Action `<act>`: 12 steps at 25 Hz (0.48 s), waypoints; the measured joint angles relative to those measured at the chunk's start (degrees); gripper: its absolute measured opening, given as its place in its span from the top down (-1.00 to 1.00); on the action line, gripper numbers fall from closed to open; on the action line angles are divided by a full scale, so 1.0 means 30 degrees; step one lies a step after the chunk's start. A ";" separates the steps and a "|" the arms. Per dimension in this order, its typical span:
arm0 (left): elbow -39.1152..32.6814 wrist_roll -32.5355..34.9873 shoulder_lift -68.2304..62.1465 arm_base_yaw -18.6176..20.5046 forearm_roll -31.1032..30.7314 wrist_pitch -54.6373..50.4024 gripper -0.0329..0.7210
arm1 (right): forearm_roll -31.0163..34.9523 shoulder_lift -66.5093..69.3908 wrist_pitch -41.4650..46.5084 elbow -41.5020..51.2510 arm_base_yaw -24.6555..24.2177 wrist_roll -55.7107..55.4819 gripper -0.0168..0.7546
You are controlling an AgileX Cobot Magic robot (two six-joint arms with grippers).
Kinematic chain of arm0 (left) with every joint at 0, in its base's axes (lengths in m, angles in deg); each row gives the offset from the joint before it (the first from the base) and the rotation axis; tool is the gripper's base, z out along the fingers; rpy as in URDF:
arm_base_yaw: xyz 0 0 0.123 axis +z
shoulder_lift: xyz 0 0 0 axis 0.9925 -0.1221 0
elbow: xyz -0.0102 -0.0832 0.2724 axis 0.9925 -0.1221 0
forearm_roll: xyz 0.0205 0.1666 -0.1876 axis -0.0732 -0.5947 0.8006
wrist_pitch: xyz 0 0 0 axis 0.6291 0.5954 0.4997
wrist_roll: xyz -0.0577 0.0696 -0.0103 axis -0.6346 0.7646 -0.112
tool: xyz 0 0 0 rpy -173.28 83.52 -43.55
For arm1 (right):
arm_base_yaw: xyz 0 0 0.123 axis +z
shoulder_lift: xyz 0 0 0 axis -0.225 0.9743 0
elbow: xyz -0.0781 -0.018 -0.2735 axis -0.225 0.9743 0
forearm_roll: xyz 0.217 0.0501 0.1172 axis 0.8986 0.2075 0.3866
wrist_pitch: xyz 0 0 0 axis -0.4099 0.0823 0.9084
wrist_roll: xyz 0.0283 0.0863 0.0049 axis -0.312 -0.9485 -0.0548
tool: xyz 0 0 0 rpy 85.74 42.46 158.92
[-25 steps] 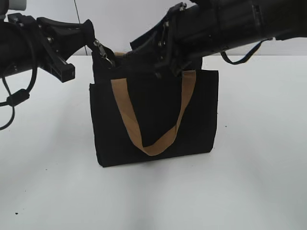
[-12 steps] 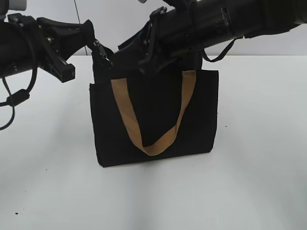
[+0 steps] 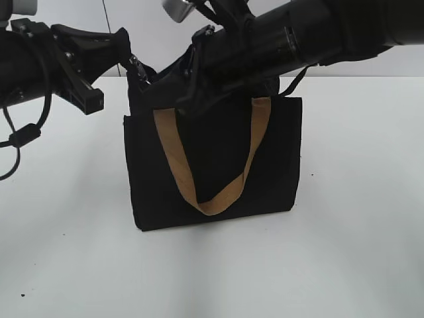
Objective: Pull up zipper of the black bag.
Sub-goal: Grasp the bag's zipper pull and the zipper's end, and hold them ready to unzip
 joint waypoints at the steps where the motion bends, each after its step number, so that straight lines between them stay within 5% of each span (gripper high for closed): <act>1: 0.0000 0.0000 0.0000 0.0000 -0.0017 0.0000 0.86 | 0.0000 0.0016 -0.0140 0.0000 0.0000 0.0000 0.33; 12: 0.0000 0.0000 0.0000 0.0000 -0.0039 0.0000 0.86 | 0.0056 0.0449 -0.0922 0.0000 0.0000 -0.0037 0.33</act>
